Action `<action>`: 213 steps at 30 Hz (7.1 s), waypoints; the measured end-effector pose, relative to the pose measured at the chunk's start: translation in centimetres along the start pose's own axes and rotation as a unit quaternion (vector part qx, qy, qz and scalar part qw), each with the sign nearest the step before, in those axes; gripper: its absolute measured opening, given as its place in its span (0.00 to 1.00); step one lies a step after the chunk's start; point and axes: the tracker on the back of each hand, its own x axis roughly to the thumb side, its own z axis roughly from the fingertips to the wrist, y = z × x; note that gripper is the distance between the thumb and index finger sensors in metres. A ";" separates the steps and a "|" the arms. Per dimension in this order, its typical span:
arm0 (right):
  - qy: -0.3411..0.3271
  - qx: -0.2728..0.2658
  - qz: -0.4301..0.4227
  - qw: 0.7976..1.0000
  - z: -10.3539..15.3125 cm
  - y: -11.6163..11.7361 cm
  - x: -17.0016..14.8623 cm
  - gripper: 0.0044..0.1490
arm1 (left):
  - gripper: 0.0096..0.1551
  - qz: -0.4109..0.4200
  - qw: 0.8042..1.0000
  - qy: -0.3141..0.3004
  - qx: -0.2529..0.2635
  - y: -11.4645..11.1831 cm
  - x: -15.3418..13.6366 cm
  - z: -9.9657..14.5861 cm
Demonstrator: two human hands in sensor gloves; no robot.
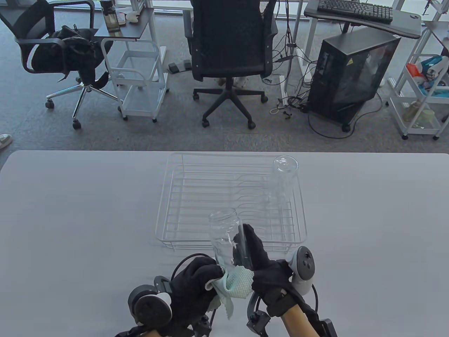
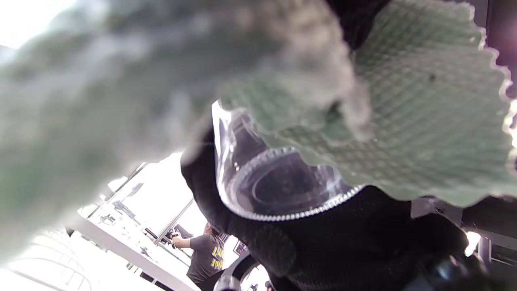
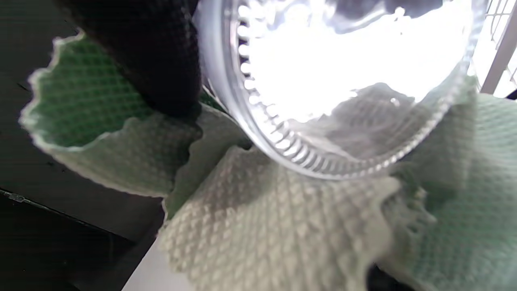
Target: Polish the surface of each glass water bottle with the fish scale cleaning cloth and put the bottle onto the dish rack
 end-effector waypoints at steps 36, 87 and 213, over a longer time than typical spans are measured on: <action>-0.003 -0.079 0.028 0.997 0.5 -0.9 0.6 0.63 | 0.22 -0.035 0.998 -0.003 -0.042 -1.2 -0.2 0.2; 0.073 0.038 -0.072 0.994 0.1 1.5 -2.0 0.59 | 0.23 0.034 0.995 0.061 0.071 2.8 -2.3 -0.1; 0.084 0.099 -0.118 0.984 0.4 2.5 -3.3 0.58 | 0.23 0.072 0.987 0.080 0.117 4.1 -2.4 -0.2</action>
